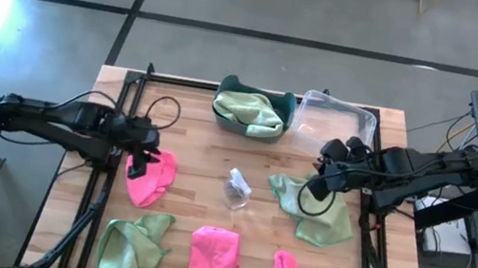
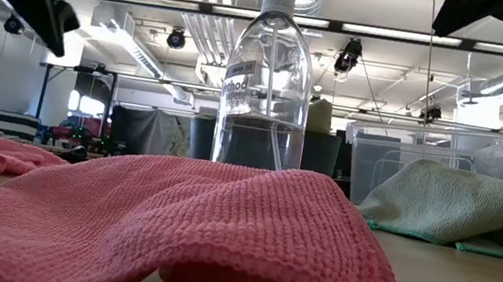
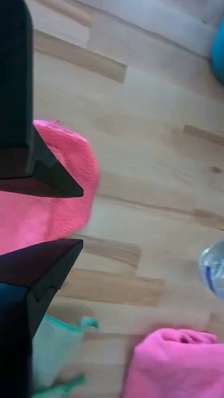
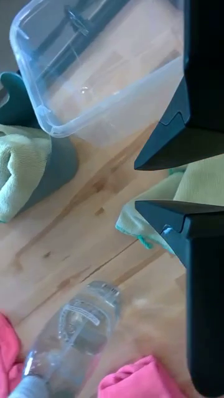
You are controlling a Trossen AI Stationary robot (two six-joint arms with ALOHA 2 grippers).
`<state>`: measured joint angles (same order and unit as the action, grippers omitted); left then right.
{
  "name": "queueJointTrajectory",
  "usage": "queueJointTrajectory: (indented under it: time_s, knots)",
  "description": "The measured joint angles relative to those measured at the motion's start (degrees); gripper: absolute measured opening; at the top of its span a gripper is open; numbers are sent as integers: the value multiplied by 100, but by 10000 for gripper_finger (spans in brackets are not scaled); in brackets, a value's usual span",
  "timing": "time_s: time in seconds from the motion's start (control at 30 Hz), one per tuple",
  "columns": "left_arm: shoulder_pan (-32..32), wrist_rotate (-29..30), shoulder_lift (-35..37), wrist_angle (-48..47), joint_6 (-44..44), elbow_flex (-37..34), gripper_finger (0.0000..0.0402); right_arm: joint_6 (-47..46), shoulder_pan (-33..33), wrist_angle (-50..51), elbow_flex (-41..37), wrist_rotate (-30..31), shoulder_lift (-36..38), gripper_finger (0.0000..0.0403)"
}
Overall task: Sort microfiber towel by color & place in baskets
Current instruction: Put the top left green microfiber cloth into the blue bin
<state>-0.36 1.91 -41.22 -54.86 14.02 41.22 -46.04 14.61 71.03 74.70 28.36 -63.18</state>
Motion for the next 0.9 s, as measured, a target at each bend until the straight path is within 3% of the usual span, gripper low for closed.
queueJointTrajectory:
  time_s: [0.17, 0.43, 0.9]
  knots:
    - [0, 0, 728, -78, 125, -381, 103, -361, 0, 0, 0, 0, 0, 82]
    - [0, -2, 1531, -36, 377, -353, 103, -503, 0, -3, 0, 13, 0, 82]
    - [0, -6, 1363, -822, 2414, -572, 103, -343, 0, -11, 0, 22, -2, 82]
